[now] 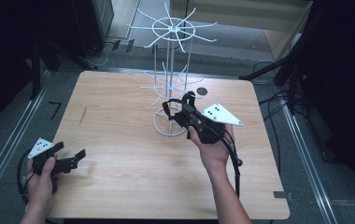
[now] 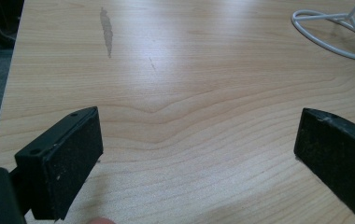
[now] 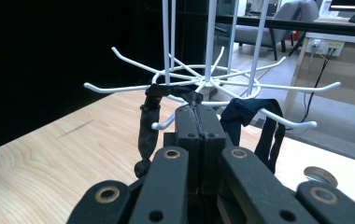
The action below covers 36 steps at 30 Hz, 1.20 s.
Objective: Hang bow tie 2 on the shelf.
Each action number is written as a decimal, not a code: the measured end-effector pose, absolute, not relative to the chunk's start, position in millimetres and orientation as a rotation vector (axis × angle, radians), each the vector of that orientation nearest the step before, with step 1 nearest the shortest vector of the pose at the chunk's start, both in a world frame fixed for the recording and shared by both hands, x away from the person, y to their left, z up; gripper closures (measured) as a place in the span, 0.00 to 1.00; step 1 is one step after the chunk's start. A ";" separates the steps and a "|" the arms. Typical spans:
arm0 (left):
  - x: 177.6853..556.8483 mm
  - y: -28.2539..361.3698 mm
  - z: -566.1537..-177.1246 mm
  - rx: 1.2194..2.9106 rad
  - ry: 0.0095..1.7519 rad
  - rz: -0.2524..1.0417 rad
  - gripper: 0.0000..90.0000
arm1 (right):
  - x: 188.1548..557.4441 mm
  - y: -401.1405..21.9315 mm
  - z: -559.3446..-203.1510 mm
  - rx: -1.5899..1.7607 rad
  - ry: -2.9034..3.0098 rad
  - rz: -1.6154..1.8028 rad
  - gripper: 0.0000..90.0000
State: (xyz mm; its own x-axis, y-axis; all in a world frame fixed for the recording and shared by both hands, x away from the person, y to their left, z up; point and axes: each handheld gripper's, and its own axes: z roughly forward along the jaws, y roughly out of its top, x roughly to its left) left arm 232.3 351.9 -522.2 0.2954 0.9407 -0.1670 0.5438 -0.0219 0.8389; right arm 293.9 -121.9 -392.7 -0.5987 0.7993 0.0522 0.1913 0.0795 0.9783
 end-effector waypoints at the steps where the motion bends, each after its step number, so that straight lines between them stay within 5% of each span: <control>1: 232.2 351.8 -522.2 1.686 1.364 0.568 0.02 | 295.0 -121.6 -393.1 0.984 1.854 1.549 1.00; 36: 232.4 351.9 -522.4 1.684 1.363 0.570 0.02 | 317.2 -112.5 -412.4 1.044 1.883 1.500 1.00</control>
